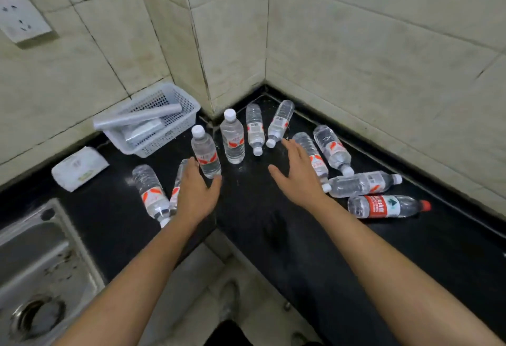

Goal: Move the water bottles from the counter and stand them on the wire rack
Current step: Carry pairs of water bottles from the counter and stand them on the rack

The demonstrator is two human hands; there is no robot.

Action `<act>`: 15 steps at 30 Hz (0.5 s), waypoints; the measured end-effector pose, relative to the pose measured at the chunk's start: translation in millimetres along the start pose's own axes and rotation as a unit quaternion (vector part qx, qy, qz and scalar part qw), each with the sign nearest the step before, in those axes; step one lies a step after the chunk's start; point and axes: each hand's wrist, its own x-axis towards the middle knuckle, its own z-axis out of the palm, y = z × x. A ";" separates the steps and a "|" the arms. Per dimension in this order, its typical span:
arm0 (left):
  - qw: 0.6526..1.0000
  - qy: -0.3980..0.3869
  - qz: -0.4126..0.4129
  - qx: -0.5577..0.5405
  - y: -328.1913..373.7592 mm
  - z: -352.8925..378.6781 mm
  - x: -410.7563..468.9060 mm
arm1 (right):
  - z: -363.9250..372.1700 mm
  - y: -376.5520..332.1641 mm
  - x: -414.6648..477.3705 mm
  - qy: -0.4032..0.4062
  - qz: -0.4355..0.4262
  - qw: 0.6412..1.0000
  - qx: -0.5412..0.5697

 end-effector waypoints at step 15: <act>0.988 -0.114 -0.067 -0.081 -65.0 27.2 161.0 | 119.8 -35.2 188.9 -0.128 0.166 0.965 0.158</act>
